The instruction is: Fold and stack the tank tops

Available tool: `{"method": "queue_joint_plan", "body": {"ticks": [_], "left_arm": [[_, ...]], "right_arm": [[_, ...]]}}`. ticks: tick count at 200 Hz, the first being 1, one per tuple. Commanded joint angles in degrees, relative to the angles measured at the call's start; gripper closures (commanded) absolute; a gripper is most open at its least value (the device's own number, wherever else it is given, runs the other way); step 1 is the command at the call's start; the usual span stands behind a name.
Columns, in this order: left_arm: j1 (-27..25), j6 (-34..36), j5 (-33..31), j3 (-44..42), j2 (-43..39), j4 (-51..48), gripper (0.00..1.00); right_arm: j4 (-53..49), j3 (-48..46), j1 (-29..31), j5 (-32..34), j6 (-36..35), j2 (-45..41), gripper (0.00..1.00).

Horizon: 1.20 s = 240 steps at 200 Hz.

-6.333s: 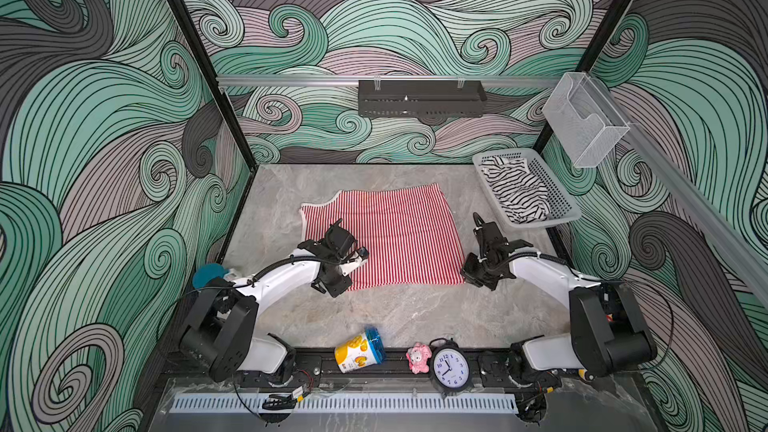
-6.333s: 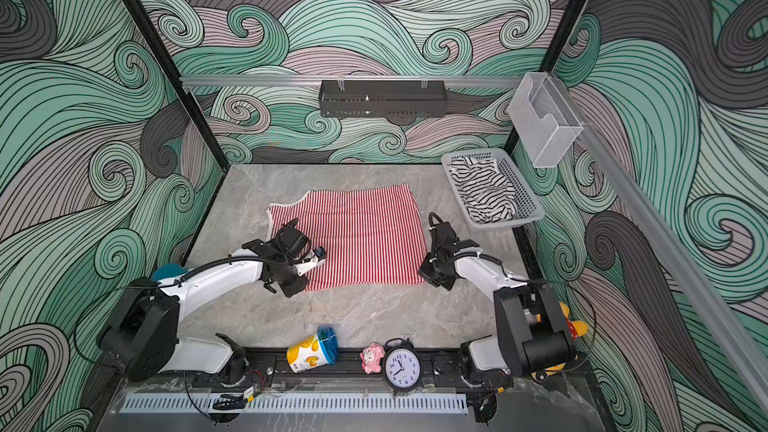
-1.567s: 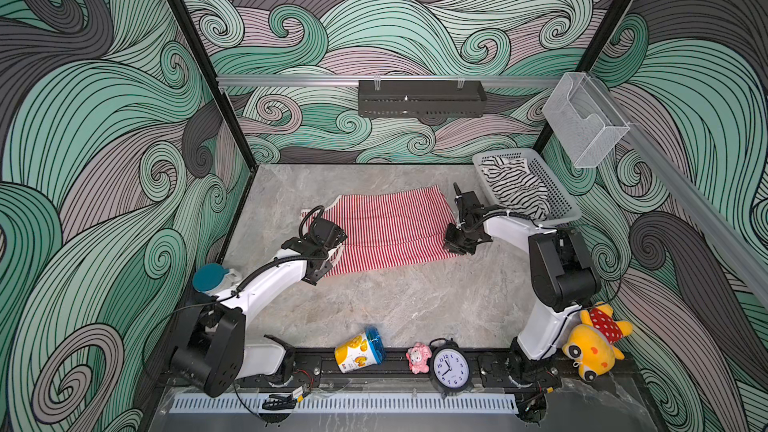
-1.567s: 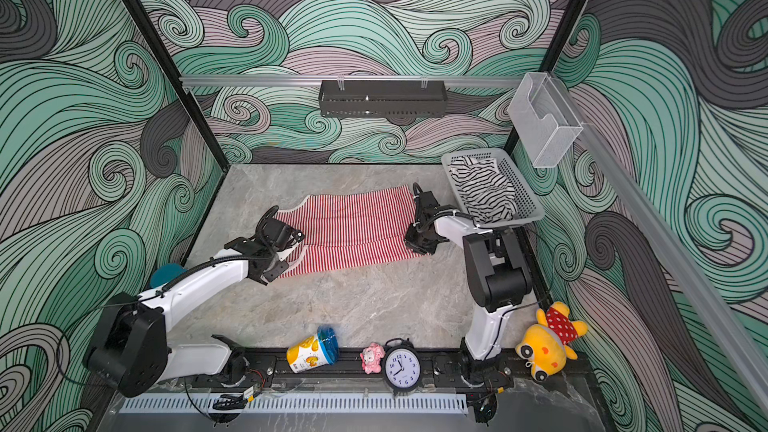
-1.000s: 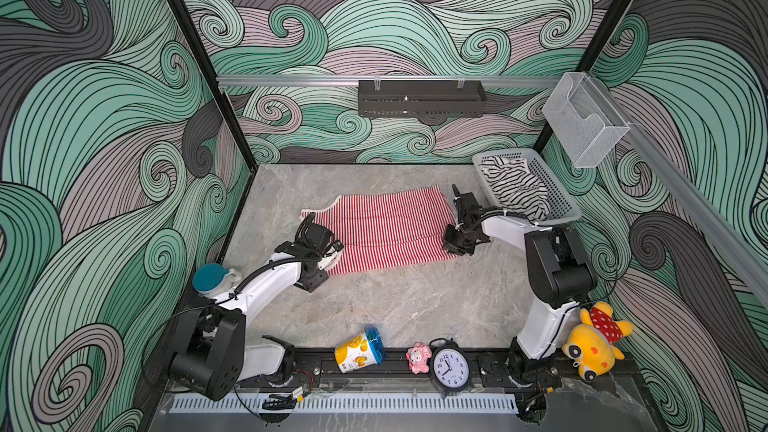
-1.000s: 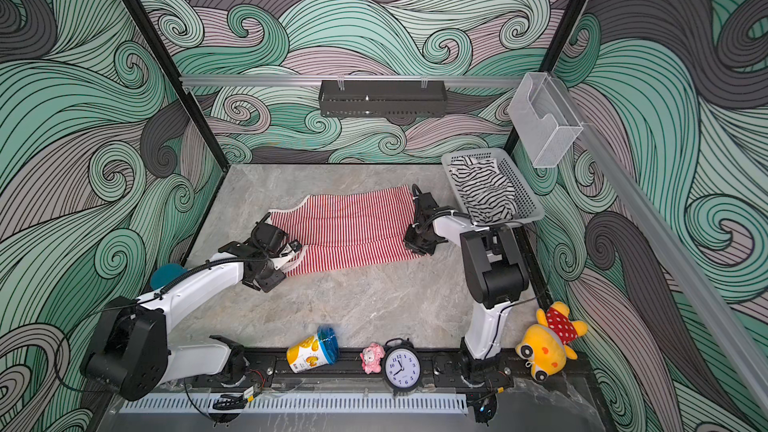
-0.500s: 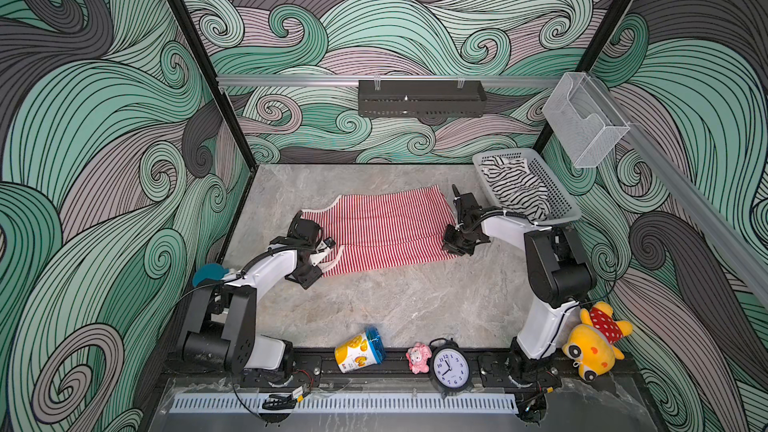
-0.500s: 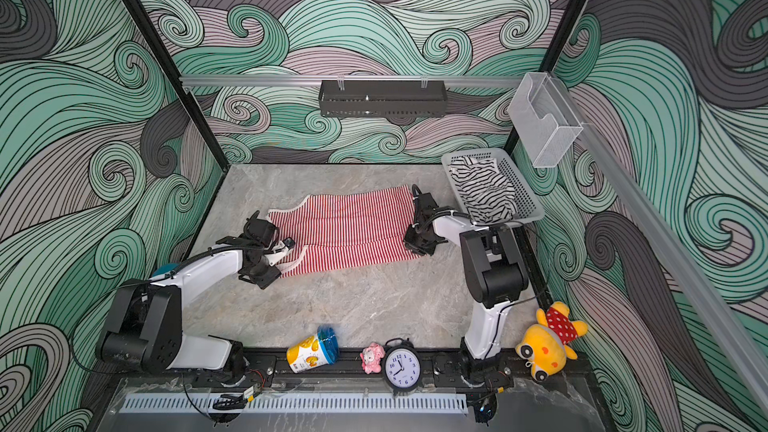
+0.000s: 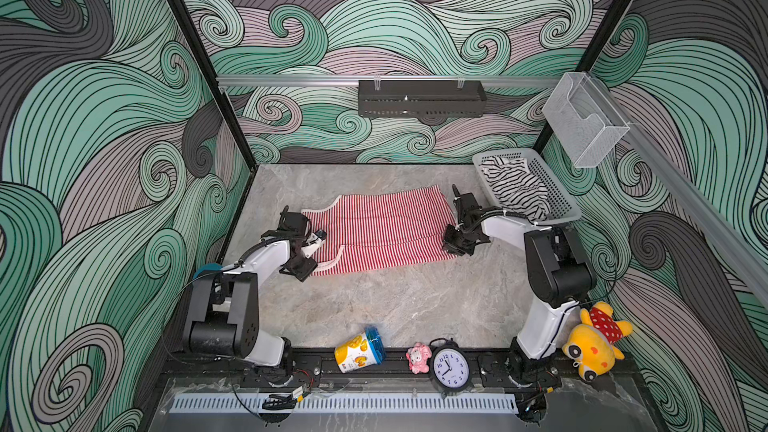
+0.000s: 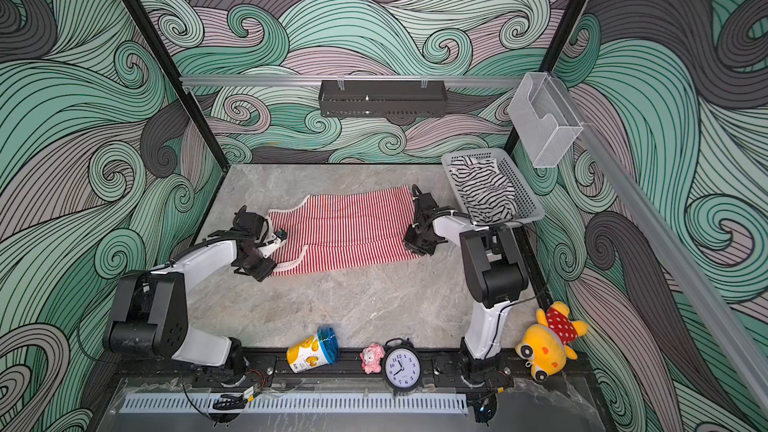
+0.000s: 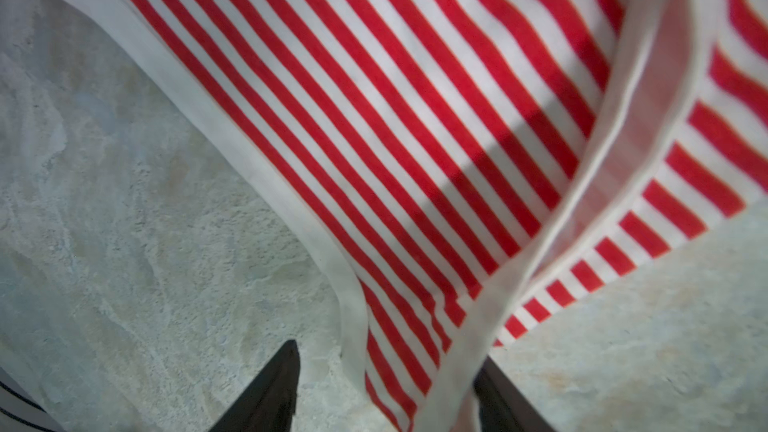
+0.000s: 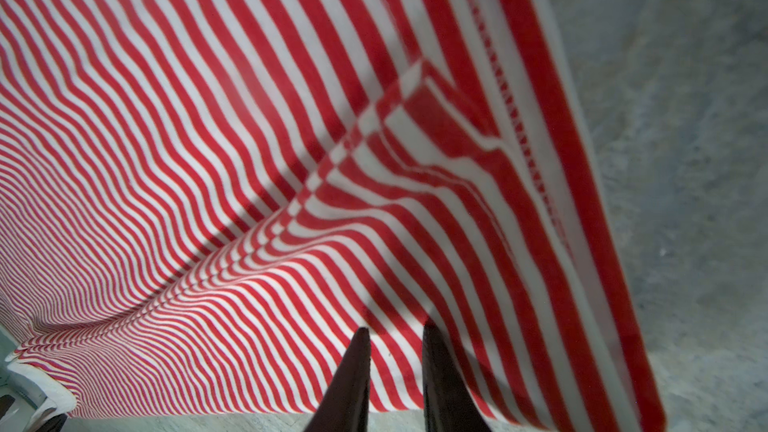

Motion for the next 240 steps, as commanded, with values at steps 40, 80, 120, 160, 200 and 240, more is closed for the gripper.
{"method": "queue_joint_plan", "body": {"ticks": [40,80,120,160,200,240], "left_arm": [[3.6,0.5,4.7,4.0,1.9,-1.6,0.37],[4.9,0.5,4.7,4.4,3.6,-0.7,0.38],[6.4,-0.3,4.5,4.7,5.2,1.2,0.38],[7.7,-0.1,4.6,5.4,6.8,1.5,0.38],[8.3,1.1,4.4,5.5,8.4,1.2,0.39],[8.2,2.2,2.3,5.1,10.3,0.9,0.4]], "right_arm": [[-0.2,-0.3,0.2,0.8,0.7,2.4,0.76],[-0.3,-0.2,0.2,0.7,0.8,2.4,0.76],[-0.5,-0.2,0.2,0.8,0.7,2.4,0.76],[-0.9,-0.3,0.2,1.1,0.6,2.7,0.76],[-0.9,-0.5,0.2,1.5,0.5,3.3,0.76],[-0.9,-1.6,0.3,2.1,0.4,3.2,0.77]]}}
